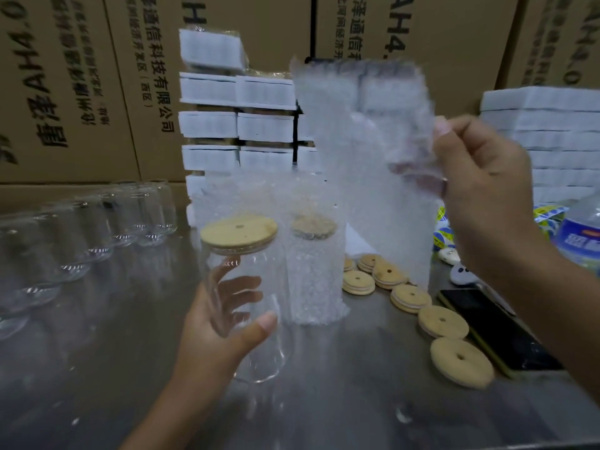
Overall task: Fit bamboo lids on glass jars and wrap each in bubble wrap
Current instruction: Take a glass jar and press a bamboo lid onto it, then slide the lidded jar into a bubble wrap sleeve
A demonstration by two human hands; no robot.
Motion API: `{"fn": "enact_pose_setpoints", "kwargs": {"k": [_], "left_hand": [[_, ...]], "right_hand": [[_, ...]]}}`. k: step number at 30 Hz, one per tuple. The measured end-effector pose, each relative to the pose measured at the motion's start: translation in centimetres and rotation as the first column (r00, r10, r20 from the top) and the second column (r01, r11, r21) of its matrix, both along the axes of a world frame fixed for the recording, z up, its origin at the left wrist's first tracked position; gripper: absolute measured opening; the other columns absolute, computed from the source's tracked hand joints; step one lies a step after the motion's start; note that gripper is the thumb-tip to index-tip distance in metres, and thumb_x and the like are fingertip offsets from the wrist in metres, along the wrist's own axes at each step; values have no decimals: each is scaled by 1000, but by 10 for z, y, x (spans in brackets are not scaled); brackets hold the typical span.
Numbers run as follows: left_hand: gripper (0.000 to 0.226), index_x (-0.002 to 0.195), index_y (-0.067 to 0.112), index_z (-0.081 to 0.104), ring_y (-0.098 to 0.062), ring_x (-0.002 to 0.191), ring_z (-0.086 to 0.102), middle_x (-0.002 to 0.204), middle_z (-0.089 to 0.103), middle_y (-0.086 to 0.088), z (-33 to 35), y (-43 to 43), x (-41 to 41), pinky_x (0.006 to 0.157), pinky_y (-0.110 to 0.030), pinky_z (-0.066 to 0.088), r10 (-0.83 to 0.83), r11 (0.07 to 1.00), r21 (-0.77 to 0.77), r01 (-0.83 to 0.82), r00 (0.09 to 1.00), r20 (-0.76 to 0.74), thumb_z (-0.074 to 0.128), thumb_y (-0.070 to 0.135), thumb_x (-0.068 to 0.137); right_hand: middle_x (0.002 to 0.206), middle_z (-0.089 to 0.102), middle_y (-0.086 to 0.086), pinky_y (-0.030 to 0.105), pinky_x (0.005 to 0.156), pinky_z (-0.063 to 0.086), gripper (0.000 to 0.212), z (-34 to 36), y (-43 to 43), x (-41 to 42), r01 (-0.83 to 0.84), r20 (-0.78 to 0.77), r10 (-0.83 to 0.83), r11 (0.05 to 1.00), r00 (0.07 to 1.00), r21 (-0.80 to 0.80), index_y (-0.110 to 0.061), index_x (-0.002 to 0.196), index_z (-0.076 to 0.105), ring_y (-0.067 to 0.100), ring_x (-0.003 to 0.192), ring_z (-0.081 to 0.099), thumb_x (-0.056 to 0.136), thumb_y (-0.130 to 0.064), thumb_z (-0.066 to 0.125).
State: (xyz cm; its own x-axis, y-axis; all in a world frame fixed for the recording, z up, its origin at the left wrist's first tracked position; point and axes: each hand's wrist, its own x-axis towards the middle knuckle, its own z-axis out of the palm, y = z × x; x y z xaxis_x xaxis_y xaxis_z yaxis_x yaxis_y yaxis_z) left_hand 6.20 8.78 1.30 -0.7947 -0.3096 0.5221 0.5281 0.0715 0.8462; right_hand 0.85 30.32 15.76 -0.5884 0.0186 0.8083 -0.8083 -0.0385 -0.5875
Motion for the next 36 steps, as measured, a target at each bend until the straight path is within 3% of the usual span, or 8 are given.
{"fn": "enact_pose_setpoints", "kwargs": {"k": [3, 6, 12, 16, 20, 26, 31, 36], "left_hand": [[79, 122, 28, 50, -15, 94, 68, 100, 70, 3, 14, 0, 17, 69, -19, 52, 8, 1000, 31, -6, 999, -46, 73, 39, 47], [72, 120, 34, 51, -14, 96, 68, 102, 70, 2, 26, -2, 31, 66, -16, 52, 23, 999, 39, -20, 997, -80, 72, 40, 51], [67, 118, 36, 52, -13, 96, 68, 103, 68, -1, 39, -5, 54, 68, -14, 52, 24, 998, 55, -17, 992, -126, 72, 40, 54], [69, 119, 36, 51, -15, 97, 67, 106, 66, -2, 38, -3, 64, 68, -14, 52, 26, 999, 38, -22, 993, -117, 72, 41, 53], [72, 119, 36, 49, -14, 98, 67, 109, 65, -4, 40, 2, 67, 68, -15, 52, 20, 1000, 23, -18, 995, -98, 72, 44, 52], [79, 126, 39, 47, -12, 104, 65, 113, 65, 2, 42, 11, 65, 72, -22, 53, 30, 997, -66, -33, 999, -40, 74, 50, 53], [71, 115, 53, 48, -9, 101, 64, 107, 66, 14, 35, 19, 51, 86, -41, 53, 24, 991, -134, -21, 999, 22, 76, 54, 50], [72, 114, 59, 44, 1, 100, 62, 107, 64, 20, 24, 38, 29, 92, -41, 52, 13, 985, -170, 3, 995, 94, 77, 59, 50]], "right_hand": [[65, 62, -4, 21, 60, 52, 28, -7, 4, 26, -86, 94, 117, 957, 989, -277, -22, 63, 60, 7, 61, 65, 88, -26, 50], [54, 57, -9, 23, 56, 44, 36, -39, -6, 37, 3, 328, 149, 907, 933, -422, -18, 60, 58, 5, 53, 54, 95, -17, 49], [54, 46, -2, 14, 40, 37, 35, -106, -34, 41, 79, 613, 515, 725, 599, -685, -19, 66, 47, 6, 42, 45, 99, -11, 41], [65, 54, 5, 13, 36, 43, 28, -140, -43, 47, 178, 695, 597, 694, 401, -698, -14, 72, 50, 9, 38, 55, 98, -8, 42], [71, 63, 16, 20, 39, 50, 23, -158, -57, 59, 87, 798, 555, 806, 233, -586, -1, 82, 54, 22, 53, 66, 97, 0, 36], [77, 58, 19, 23, 39, 49, 14, -157, -62, 66, -124, 898, 401, 915, 182, -384, 0, 86, 51, 23, 47, 67, 94, 2, 39], [82, 56, 12, 20, 38, 45, 11, -156, -41, 62, -58, 938, 232, 973, 258, -225, -4, 89, 53, 13, 43, 57, 94, -4, 43], [68, 51, 7, 23, 39, 33, 14, -160, -17, 54, 75, 921, 85, 990, 379, -122, -13, 93, 51, 13, 47, 42, 92, -1, 46]]}}
